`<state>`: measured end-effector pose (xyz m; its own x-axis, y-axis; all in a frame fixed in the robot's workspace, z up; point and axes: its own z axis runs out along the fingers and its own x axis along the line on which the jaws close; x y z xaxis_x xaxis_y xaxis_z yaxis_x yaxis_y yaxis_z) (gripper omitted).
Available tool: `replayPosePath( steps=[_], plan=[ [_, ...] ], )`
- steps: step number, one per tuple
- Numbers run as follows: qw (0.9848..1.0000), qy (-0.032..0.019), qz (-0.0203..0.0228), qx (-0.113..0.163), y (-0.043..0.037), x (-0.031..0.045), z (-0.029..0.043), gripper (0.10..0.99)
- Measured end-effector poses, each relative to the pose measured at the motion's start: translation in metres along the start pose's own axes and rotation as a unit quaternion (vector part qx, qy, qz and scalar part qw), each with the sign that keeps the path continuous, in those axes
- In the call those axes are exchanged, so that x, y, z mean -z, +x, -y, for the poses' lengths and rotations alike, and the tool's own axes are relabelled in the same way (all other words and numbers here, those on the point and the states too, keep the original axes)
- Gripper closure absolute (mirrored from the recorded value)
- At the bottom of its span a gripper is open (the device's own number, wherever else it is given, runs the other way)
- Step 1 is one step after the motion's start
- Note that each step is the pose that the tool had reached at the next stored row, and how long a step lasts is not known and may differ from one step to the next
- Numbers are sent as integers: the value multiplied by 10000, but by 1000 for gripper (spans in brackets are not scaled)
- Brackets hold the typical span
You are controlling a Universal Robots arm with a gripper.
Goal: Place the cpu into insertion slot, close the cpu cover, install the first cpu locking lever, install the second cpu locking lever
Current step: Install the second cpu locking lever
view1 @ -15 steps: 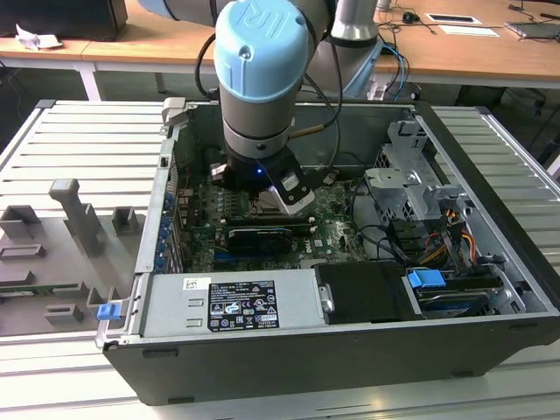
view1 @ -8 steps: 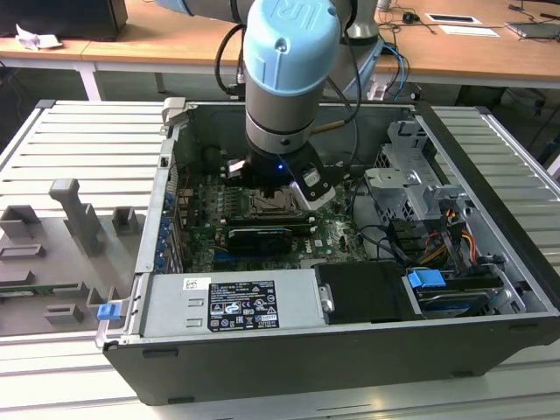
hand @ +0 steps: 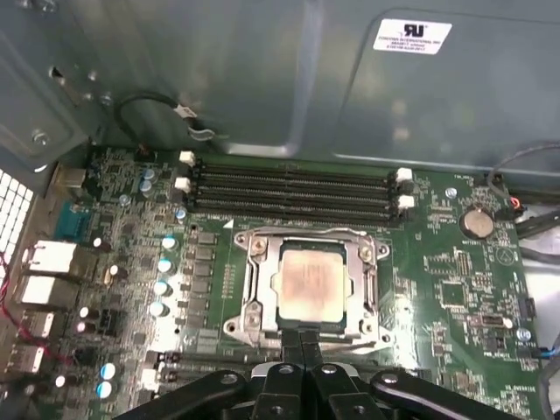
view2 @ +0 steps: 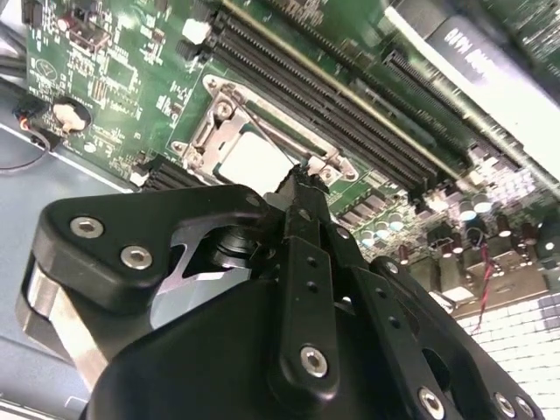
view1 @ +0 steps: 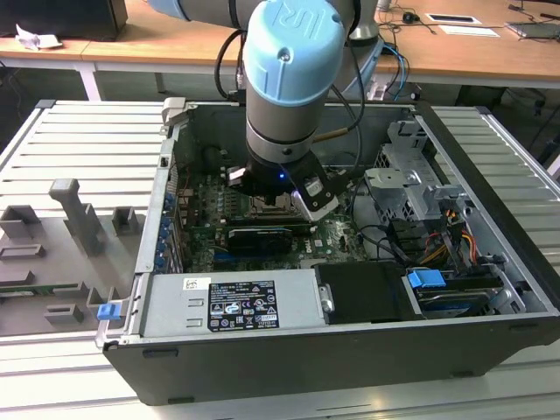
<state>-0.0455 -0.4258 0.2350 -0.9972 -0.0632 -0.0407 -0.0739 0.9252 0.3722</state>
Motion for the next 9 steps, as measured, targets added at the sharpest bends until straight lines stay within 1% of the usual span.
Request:
replayPosePath(
  steps=[3,7,9],
  plan=[
    [10000,-1,0,0,7,18,47,980],
    [10000,-6,1,0,35,14,63,980],
    [10000,-18,1,0,68,-3,69,980]
  ],
)
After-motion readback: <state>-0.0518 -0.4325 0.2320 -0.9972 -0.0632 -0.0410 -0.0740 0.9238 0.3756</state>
